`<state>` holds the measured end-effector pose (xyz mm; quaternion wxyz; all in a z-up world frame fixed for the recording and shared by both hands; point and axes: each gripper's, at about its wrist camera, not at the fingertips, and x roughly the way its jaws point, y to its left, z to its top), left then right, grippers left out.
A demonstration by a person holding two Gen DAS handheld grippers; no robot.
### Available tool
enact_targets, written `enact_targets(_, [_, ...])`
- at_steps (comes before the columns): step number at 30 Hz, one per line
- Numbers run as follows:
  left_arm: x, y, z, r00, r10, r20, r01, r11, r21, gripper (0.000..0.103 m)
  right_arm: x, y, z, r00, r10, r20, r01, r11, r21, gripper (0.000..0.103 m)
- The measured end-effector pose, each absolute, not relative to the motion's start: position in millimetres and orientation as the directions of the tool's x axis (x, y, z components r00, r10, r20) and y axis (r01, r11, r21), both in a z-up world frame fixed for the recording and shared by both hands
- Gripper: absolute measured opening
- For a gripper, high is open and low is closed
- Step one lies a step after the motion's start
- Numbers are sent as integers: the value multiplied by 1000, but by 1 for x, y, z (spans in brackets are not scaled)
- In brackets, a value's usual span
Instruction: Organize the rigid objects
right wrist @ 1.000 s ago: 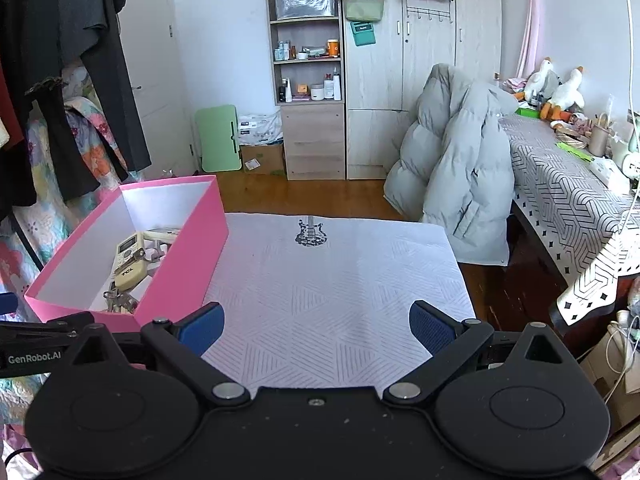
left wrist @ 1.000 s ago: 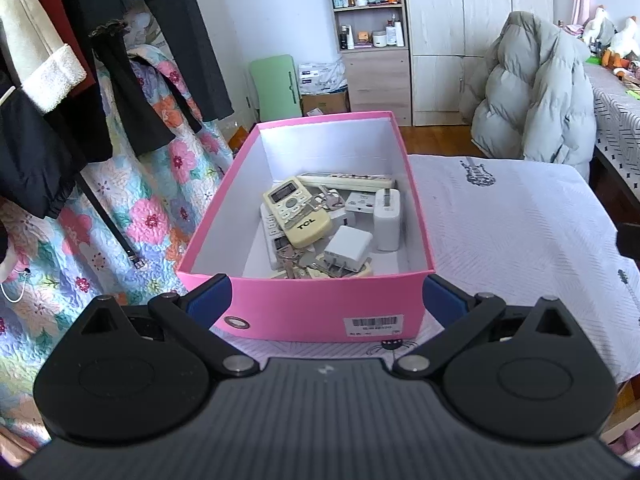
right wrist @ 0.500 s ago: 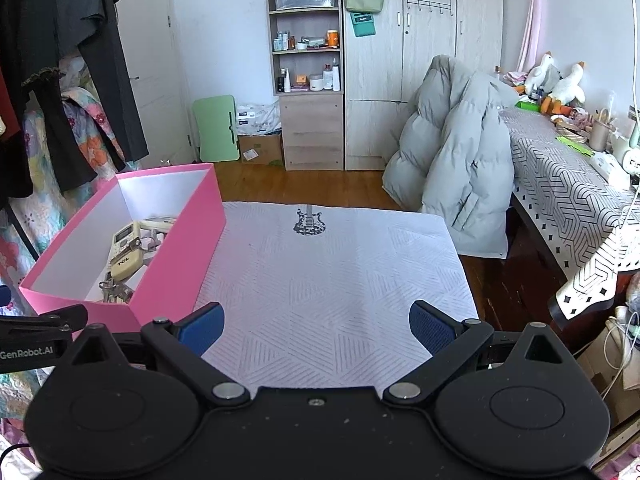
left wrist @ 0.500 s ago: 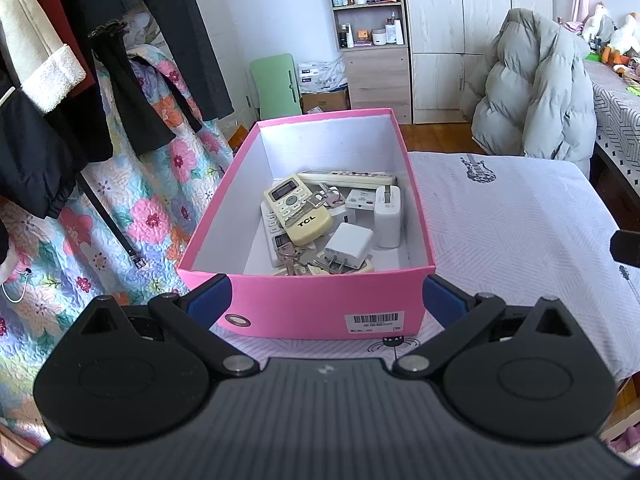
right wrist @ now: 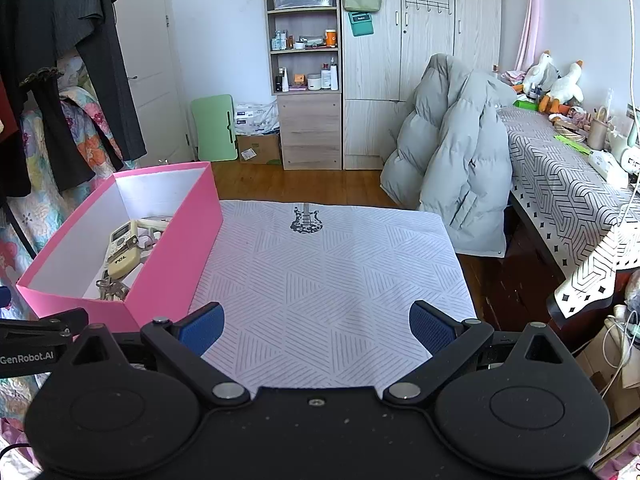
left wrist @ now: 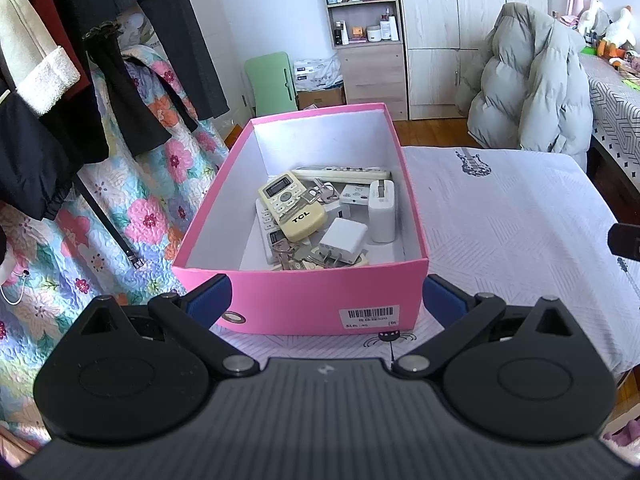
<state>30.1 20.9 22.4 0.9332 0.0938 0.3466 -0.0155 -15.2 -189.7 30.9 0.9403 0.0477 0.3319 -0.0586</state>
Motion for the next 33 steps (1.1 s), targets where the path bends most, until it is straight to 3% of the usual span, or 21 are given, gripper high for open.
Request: enact_targets(33, [10,24,22,807,7,-590,106,982,157,103,-29,-181,29,809,-121,-575,132,991,-23,101])
